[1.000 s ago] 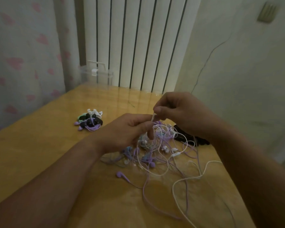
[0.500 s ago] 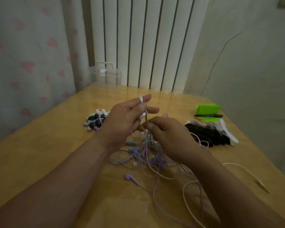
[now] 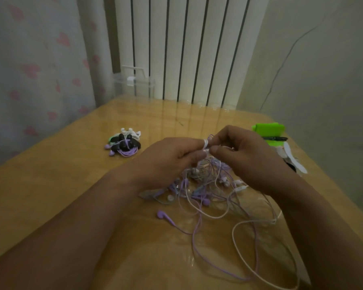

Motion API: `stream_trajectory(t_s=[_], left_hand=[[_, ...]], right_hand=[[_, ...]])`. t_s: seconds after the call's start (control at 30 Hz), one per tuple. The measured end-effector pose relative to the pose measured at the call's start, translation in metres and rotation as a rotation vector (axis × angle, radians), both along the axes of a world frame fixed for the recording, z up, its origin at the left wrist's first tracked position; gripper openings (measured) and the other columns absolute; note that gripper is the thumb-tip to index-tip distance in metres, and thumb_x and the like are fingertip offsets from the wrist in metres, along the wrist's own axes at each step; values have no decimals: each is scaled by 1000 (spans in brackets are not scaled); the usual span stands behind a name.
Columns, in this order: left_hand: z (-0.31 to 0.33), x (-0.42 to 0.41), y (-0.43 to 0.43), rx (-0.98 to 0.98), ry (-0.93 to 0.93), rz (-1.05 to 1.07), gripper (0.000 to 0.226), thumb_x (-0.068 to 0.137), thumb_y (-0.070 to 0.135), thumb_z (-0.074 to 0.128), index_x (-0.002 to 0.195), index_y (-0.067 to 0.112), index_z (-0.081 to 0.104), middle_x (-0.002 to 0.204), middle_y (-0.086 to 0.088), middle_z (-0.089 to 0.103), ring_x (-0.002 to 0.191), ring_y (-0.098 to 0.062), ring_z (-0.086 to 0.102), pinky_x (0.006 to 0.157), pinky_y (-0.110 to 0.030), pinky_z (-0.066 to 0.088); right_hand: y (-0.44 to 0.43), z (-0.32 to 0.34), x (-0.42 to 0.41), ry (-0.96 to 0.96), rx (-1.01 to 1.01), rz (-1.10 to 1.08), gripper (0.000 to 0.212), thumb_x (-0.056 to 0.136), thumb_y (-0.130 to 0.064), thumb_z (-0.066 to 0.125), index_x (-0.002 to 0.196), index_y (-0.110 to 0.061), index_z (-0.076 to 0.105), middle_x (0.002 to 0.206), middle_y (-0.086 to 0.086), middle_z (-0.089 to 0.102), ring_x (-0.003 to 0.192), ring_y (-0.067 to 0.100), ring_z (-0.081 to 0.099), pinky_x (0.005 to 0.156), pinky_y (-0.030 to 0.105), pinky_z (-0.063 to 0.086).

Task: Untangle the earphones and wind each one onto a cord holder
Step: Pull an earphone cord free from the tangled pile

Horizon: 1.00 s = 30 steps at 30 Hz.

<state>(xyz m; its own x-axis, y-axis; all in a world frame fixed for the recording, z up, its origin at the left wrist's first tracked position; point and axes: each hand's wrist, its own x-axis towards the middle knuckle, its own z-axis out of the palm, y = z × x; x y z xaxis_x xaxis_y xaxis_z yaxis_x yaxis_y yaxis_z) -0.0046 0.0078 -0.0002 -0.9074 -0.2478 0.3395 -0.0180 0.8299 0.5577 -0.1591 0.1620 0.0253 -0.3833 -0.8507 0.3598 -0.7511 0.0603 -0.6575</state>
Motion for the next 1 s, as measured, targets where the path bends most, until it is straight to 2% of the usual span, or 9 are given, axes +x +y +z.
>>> stream_trajectory(t_s=[0.1,0.27,0.4,0.5,0.6,0.73,0.8,0.87,1.0], left_hand=[[1,1,0,38,-65,-61,19,108,30,56,111,21,71,88,6,69,82,-6,64,76,-32,52],[10,7,0,459,2,-267,30,106,25,55,113,4,75,89,-12,72,52,-11,42,58,-24,44],[11,8,-2,678,92,-280,30,104,28,54,121,19,77,106,-8,77,46,-13,29,61,-33,38],[11,8,-7,688,122,-200,38,102,29,55,121,1,74,115,4,77,57,-25,35,58,-30,39],[12,11,-8,562,103,-133,26,104,26,57,111,20,81,115,0,78,81,-23,60,73,-31,53],[14,13,-11,396,23,-24,27,106,25,59,97,28,84,116,16,77,116,-9,68,91,-42,54],[13,13,-12,357,2,-24,29,106,27,59,94,19,84,124,24,72,97,-11,69,77,-37,53],[14,12,-8,474,14,-126,29,105,27,57,107,11,81,122,14,75,66,-29,50,61,-30,45],[13,8,6,758,81,-366,31,105,31,55,118,15,78,97,-11,77,43,-15,28,50,-35,21]], right_hand=[[1,1,-5,-197,-74,92,11,102,-11,60,102,-19,67,72,-9,62,54,3,50,53,19,39],[-4,-5,-5,-445,-184,134,11,106,-11,56,105,-12,67,71,11,56,50,10,36,46,24,32],[-6,-12,-6,-424,-214,52,19,107,-23,57,106,-10,71,66,-7,60,49,5,40,46,19,34],[-12,-21,-2,-230,-177,-53,18,104,-31,60,101,-19,74,86,3,72,62,6,59,53,28,46],[-17,-30,0,-52,-166,-139,14,104,-34,61,99,-26,71,89,2,72,85,19,66,75,47,56],[-16,-29,-2,41,-261,-179,10,104,-26,62,96,-22,68,86,-10,67,82,6,61,69,28,49],[-15,-27,-3,38,-310,-178,10,104,-22,62,96,-20,68,85,-10,67,82,6,62,67,23,46],[-16,-26,-1,26,-335,-160,11,104,-21,61,95,-19,68,86,-8,67,83,8,62,68,24,47],[-17,-26,9,-62,-307,-72,12,104,-23,58,96,-24,67,87,-10,68,85,8,64,69,26,51]])
